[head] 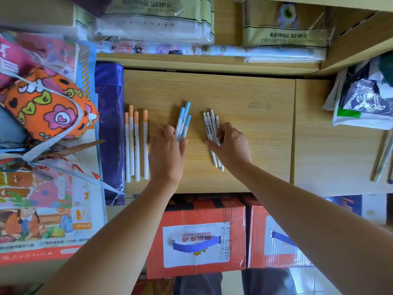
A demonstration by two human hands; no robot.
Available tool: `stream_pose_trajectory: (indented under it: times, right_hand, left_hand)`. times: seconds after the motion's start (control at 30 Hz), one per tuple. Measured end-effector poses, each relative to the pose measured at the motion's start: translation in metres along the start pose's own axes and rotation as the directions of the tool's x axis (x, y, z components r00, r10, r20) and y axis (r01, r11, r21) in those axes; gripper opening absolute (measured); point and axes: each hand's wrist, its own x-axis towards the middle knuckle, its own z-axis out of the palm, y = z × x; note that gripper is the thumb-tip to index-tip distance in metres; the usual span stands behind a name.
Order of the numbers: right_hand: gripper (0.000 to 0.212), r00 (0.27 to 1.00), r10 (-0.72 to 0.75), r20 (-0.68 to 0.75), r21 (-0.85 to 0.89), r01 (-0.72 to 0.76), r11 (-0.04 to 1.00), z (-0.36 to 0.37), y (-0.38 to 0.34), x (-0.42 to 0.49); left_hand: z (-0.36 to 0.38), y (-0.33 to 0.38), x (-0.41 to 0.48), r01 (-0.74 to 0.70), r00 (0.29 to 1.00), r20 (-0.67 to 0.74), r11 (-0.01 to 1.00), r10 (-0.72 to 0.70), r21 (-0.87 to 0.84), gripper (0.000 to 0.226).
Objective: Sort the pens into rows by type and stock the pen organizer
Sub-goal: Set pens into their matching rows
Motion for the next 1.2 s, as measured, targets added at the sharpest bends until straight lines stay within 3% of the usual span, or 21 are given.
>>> stream_pose_trajectory:
  times: [0.13,0.3,0.4,0.6,0.8,0.93,1.2]
  right_hand:
    - [0.034,1.0,-0.016,0.0,-0.029,0.016,0.999,0.0,0.004,0.0]
    - [0.035,0.999,-0.031,-0.028,-0.039,0.03,0.999,0.002,0.004,-0.001]
    - [0.037,0.999,-0.025,-0.029,-0.027,0.024,0.999,0.003,0.004,-0.003]
    - [0.034,0.998,-0.045,-0.049,0.008,0.046,0.999,0.004,0.008,-0.006]
    - [0.003,0.99,-0.102,-0.094,0.092,0.11,0.99,0.005,0.019,-0.009]
    - [0.017,0.992,-0.117,-0.05,0.124,0.122,0.985,0.006,0.025,-0.017]
    - [0.014,0.996,-0.085,-0.012,0.157,0.086,0.984,0.002,0.024,-0.016]
  left_hand:
    - [-0.005,-0.005,-0.001,0.001,0.997,-0.077,1.0,0.002,0.028,0.037]
    - [-0.004,-0.007,0.001,-0.035,0.999,0.004,0.999,0.035,0.026,0.043]
    - [0.001,-0.001,-0.004,-0.063,0.998,0.006,0.998,0.063,-0.01,0.034]
    - [-0.002,-0.001,-0.004,0.075,0.997,0.009,0.996,-0.074,-0.053,0.035]
    - [-0.001,-0.009,-0.005,0.073,0.997,-0.015,0.995,-0.075,-0.068,0.032]
    - [0.001,-0.008,-0.011,0.075,0.997,-0.003,0.994,-0.075,-0.078,0.03]
    - [-0.003,-0.004,-0.014,0.047,0.999,-0.021,0.999,-0.048,-0.021,0.029]
